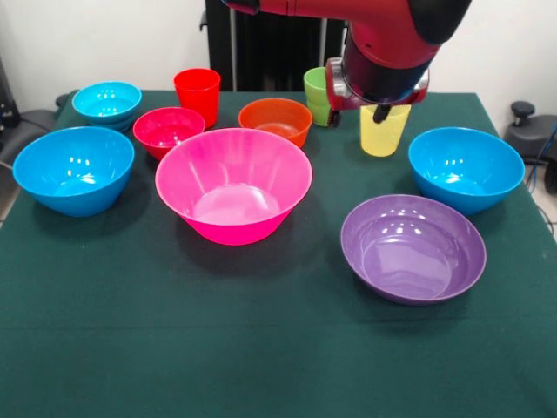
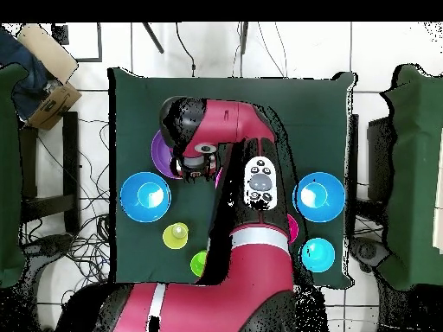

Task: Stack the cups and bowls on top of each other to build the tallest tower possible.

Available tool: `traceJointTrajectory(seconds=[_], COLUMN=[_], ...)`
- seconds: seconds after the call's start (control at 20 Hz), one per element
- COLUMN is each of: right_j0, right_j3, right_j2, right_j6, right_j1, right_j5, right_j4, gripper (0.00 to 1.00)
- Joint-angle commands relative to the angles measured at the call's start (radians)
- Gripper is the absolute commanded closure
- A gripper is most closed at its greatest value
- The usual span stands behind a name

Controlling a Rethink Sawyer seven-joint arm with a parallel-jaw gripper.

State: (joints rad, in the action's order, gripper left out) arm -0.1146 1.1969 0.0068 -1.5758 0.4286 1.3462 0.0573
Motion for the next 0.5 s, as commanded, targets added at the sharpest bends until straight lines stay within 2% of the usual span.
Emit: traceJointTrajectory(seconds=[0.05,0.35,0.5], right_j0=[-0.017,-0.057,-0.074], right_j3=[0.027,0.156,0.224], right_j2=[0.104,0.142,0.160], right_j6=[-0.035,-0.017,-0.005], right_j1=[0.028,0.103,0.134], right_j5=[-0.291,-0.532,-0.611], right_j4=[-0.001,-0.028,-0.033], gripper=[0.00,0.00,0.00])
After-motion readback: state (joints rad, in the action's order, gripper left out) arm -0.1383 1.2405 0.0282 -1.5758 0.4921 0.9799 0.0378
